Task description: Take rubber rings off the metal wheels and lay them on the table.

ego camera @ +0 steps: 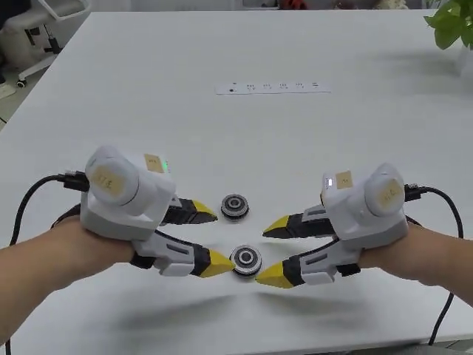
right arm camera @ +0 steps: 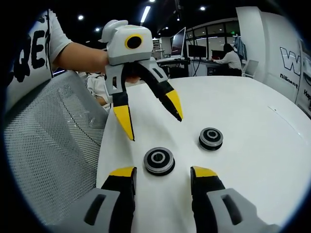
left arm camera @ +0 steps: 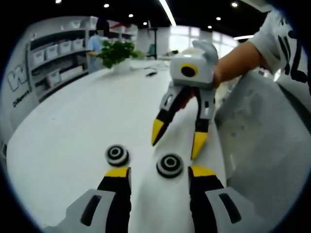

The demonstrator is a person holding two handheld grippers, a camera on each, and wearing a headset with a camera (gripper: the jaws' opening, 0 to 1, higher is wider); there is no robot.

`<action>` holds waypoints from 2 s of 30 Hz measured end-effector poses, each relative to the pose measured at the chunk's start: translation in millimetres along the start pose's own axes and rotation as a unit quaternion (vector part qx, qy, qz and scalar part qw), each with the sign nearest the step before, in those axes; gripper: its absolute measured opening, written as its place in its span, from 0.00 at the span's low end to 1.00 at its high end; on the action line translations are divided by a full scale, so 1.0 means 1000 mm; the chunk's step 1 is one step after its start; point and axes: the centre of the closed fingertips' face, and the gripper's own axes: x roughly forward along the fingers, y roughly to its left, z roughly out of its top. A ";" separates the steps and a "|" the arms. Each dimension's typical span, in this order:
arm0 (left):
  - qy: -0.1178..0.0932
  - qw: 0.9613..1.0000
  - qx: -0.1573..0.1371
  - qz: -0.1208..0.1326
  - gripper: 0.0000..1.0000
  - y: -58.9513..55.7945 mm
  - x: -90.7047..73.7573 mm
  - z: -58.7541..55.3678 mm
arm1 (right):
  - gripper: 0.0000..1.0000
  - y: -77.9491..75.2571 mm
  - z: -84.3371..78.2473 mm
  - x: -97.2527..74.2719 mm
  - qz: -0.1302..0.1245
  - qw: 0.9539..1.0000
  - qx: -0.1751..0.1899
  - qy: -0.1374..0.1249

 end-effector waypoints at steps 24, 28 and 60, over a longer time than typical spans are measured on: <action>0.015 0.999 0.017 -0.029 0.30 -0.012 0.019 -0.003 | 0.42 0.002 -0.001 0.002 0.004 1.000 0.001 0.002; 0.016 0.999 0.021 -0.029 0.29 -0.012 0.021 -0.003 | 0.41 0.002 -0.002 0.002 0.003 1.000 0.001 0.002; 0.030 0.997 0.062 -0.018 0.14 -0.015 0.034 -0.006 | 0.41 0.004 -0.004 0.003 0.006 1.000 -0.003 0.008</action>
